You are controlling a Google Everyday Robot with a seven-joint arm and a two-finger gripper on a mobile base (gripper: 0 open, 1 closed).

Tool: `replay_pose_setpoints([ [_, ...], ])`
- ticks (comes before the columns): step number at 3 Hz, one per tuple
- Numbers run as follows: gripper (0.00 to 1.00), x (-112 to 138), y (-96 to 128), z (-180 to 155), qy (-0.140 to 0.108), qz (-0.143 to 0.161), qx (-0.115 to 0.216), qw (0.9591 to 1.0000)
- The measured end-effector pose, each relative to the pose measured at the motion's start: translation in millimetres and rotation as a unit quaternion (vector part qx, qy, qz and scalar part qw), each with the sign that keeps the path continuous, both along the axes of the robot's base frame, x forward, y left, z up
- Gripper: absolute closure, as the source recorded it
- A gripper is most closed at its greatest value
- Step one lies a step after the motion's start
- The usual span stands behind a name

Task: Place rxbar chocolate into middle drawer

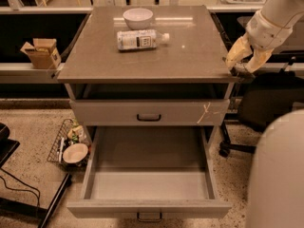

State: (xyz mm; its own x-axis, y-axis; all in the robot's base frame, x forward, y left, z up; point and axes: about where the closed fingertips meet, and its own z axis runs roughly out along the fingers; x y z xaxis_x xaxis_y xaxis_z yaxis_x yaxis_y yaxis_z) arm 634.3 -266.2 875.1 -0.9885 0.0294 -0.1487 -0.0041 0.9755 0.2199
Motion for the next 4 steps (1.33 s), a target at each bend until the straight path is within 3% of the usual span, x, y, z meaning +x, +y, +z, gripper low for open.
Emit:
replay_pose_setpoints([
  [1, 1.0, -42, 2, 15, -0.055, 0.044, 0.051, 0.9962],
  [2, 1.0, -80, 8, 19, -0.137, 0.095, 0.096, 0.9813],
  [3, 1.0, -107, 38, -28, -0.186, 0.114, 0.123, 0.9683],
  [4, 1.0, -110, 60, -93, -0.174, 0.083, 0.121, 0.9737],
])
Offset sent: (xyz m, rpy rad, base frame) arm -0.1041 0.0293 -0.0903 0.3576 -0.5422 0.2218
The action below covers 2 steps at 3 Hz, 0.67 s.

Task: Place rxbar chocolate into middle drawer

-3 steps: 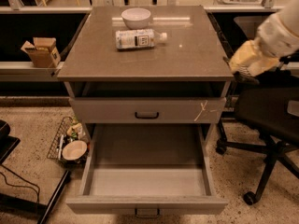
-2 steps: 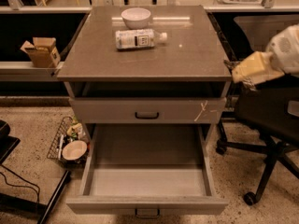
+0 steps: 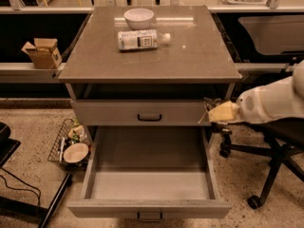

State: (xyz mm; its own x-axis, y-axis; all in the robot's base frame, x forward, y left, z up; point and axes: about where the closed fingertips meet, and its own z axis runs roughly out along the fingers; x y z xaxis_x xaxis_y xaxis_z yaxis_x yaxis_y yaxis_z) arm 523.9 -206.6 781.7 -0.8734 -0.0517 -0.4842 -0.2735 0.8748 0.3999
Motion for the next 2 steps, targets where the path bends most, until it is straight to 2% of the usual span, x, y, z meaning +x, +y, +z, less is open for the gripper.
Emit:
replay_pose_setpoints([
  [1, 1.0, 9, 0, -9, -0.018, -0.017, -0.001, 0.9997],
  [2, 1.0, 13, 18, -34, -0.014, 0.0, -0.003, 0.9999],
])
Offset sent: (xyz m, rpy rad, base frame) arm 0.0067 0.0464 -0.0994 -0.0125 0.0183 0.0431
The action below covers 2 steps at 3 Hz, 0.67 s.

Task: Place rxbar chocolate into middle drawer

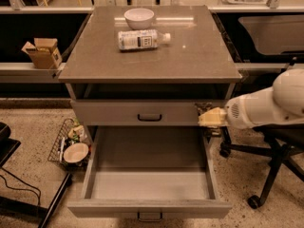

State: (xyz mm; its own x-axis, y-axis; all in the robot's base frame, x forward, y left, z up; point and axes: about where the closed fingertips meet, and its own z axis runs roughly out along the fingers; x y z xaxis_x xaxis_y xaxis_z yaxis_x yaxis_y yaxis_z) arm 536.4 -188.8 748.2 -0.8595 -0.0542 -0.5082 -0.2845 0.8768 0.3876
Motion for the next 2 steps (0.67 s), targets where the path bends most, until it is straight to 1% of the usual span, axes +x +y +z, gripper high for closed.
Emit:
replay_pose_setpoints([
  [1, 1.0, -8, 34, -63, 0.007, 0.027, -0.001, 0.9996],
  [2, 1.0, -19, 71, -125, 0.001, 0.055, -0.002, 0.9985],
])
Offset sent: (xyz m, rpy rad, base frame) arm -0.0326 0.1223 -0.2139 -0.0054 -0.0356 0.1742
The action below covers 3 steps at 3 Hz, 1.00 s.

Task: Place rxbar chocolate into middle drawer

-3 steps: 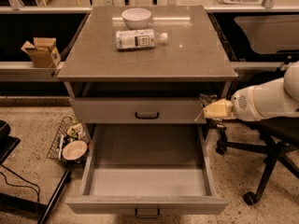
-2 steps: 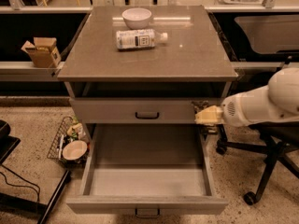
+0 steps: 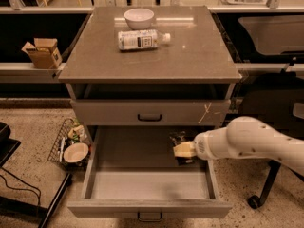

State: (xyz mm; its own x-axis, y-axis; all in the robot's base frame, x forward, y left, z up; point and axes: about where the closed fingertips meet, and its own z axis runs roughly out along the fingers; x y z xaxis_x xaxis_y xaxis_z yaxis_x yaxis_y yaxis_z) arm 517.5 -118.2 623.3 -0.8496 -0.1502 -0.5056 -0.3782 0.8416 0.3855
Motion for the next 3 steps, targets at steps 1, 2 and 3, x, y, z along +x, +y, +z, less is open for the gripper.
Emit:
replay_pose_setpoints([
  [1, 1.0, -3, 33, -55, -0.009, 0.021, -0.01, 0.9997],
  [2, 1.0, 7, 72, -122, -0.004, 0.035, -0.026, 0.9991],
  [3, 1.0, 21, 101, -158, 0.006, 0.046, -0.028, 0.9985],
])
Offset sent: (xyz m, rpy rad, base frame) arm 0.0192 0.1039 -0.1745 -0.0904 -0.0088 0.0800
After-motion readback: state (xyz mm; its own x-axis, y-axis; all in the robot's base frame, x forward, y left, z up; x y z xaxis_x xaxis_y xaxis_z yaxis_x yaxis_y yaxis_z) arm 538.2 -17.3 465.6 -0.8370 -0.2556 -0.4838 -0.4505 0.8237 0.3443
